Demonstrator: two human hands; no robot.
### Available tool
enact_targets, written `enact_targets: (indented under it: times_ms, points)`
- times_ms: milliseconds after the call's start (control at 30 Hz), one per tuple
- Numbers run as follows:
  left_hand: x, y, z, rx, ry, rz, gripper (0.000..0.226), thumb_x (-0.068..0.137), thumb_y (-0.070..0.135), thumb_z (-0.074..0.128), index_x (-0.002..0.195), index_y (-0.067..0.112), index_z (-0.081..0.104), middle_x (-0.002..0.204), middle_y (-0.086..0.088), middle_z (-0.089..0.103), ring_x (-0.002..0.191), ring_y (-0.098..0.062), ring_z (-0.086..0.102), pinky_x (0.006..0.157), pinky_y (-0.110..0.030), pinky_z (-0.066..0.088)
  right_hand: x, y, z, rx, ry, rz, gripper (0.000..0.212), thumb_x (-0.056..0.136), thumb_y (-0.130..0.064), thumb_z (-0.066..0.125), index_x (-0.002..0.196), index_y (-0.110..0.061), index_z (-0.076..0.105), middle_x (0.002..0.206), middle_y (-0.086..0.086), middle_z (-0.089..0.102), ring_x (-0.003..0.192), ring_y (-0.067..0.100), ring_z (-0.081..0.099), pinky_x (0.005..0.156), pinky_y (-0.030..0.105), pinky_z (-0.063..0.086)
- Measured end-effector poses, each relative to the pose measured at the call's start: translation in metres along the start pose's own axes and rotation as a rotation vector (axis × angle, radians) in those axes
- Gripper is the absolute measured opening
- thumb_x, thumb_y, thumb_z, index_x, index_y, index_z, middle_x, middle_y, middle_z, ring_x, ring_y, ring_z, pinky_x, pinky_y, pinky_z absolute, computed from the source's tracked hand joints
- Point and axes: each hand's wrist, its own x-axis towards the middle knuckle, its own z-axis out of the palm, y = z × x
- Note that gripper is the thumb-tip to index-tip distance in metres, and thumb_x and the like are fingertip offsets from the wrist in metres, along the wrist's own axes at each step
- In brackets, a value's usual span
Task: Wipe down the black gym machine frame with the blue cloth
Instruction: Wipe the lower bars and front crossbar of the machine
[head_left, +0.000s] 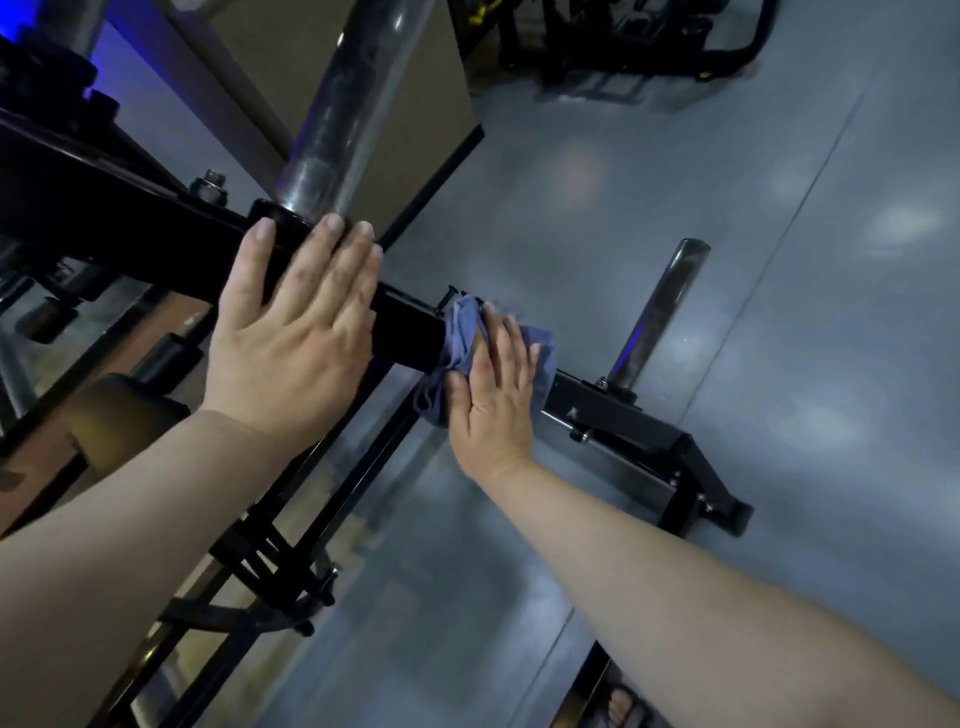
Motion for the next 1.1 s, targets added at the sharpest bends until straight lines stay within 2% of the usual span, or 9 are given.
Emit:
enact_targets:
  times_ms: [133, 233, 333, 467, 567, 667, 867, 1000, 1100]
  points:
    - [0.001, 0.008, -0.001, 0.008, -0.043, -0.015, 0.052, 0.111, 0.026, 0.028, 0.157, 0.004, 0.027, 0.164, -0.010, 0.029, 0.154, -0.029, 0.018, 0.122, -0.045, -0.020, -0.008, 0.035, 0.003, 0.046, 0.005, 0.286, 0.068, 0.106, -0.055, 0.007, 0.160, -0.016, 0.018, 0.168, 0.009, 0.018, 0.156, 0.031, 0.007, 0.123, 0.061, -0.001]
    - [0.001, 0.014, -0.001, 0.000, -0.054, -0.004, 0.052, 0.111, 0.026, 0.029, 0.158, 0.004, 0.025, 0.165, -0.009, 0.026, 0.155, -0.028, 0.017, 0.123, -0.047, -0.016, -0.001, 0.000, -0.001, 0.127, -0.015, 0.445, 0.072, 0.102, -0.052, 0.007, 0.161, -0.010, 0.013, 0.170, 0.007, 0.008, 0.157, 0.027, -0.007, 0.124, 0.056, -0.006]
    - [0.000, 0.025, 0.001, 0.010, -0.090, 0.055, 0.055, 0.110, 0.026, 0.028, 0.159, 0.004, 0.021, 0.167, -0.010, 0.019, 0.155, -0.028, 0.015, 0.125, -0.050, -0.008, 0.001, -0.039, -0.005, 0.094, -0.066, 0.198, 0.061, 0.107, -0.039, 0.019, 0.162, -0.015, 0.010, 0.171, 0.009, 0.006, 0.157, 0.028, -0.008, 0.126, 0.050, -0.005]
    - [0.004, 0.036, 0.001, 0.003, -0.098, 0.085, 0.056, 0.105, 0.023, 0.036, 0.156, 0.002, 0.030, 0.165, -0.011, 0.026, 0.153, -0.030, 0.023, 0.125, -0.054, 0.005, 0.000, 0.004, -0.009, -0.083, 0.015, -0.067, 0.056, 0.107, -0.041, 0.031, 0.157, -0.017, 0.022, 0.164, 0.010, 0.031, 0.152, 0.031, 0.027, 0.123, 0.057, 0.016]
    - [0.006, 0.033, 0.000, 0.018, -0.126, 0.093, 0.057, 0.105, 0.024, 0.040, 0.157, 0.004, 0.029, 0.166, -0.010, 0.025, 0.154, -0.028, 0.021, 0.125, -0.052, 0.003, -0.007, 0.042, -0.006, -0.174, 0.047, 0.241, 0.064, 0.104, -0.057, 0.014, 0.155, -0.022, 0.031, 0.161, 0.009, 0.037, 0.150, 0.033, 0.031, 0.114, 0.077, 0.012]
    - [0.003, 0.032, 0.001, 0.051, -0.175, 0.090, 0.058, 0.105, 0.027, 0.035, 0.158, 0.005, 0.025, 0.167, -0.009, 0.022, 0.155, -0.028, 0.016, 0.125, -0.052, -0.003, -0.006, 0.040, 0.001, -0.034, 0.020, 0.482, 0.073, 0.098, -0.056, 0.010, 0.156, -0.019, 0.036, 0.164, 0.013, 0.029, 0.154, 0.036, 0.017, 0.115, 0.076, 0.006]
    - [-0.001, 0.046, 0.012, 0.030, -0.169, 0.066, 0.059, 0.105, 0.027, 0.023, 0.159, 0.003, 0.016, 0.168, -0.011, 0.017, 0.155, -0.029, 0.009, 0.125, -0.050, -0.007, 0.002, -0.023, 0.005, 0.001, 0.048, 0.109, 0.049, 0.108, -0.044, 0.020, 0.153, -0.026, 0.025, 0.163, 0.009, 0.032, 0.152, 0.032, 0.024, 0.122, 0.062, 0.003]
    - [0.003, 0.062, 0.020, 0.069, -0.187, 0.061, 0.059, 0.107, 0.027, 0.024, 0.160, 0.004, 0.013, 0.169, -0.010, 0.013, 0.156, -0.029, 0.005, 0.125, -0.051, -0.007, -0.003, 0.033, -0.001, -0.045, -0.001, -0.081, 0.052, 0.109, -0.042, 0.021, 0.158, -0.028, 0.011, 0.167, 0.008, 0.020, 0.155, 0.030, 0.016, 0.122, 0.065, -0.001]
    - [0.007, 0.077, 0.023, 0.123, -0.225, 0.065, 0.058, 0.109, 0.028, 0.024, 0.161, 0.005, 0.009, 0.169, -0.009, 0.009, 0.156, -0.029, 0.001, 0.124, -0.052, -0.011, -0.017, 0.086, 0.002, -0.070, -0.038, 0.080, 0.056, 0.105, -0.040, 0.029, 0.158, -0.033, 0.013, 0.167, 0.003, 0.019, 0.155, 0.029, 0.013, 0.116, 0.074, -0.004]
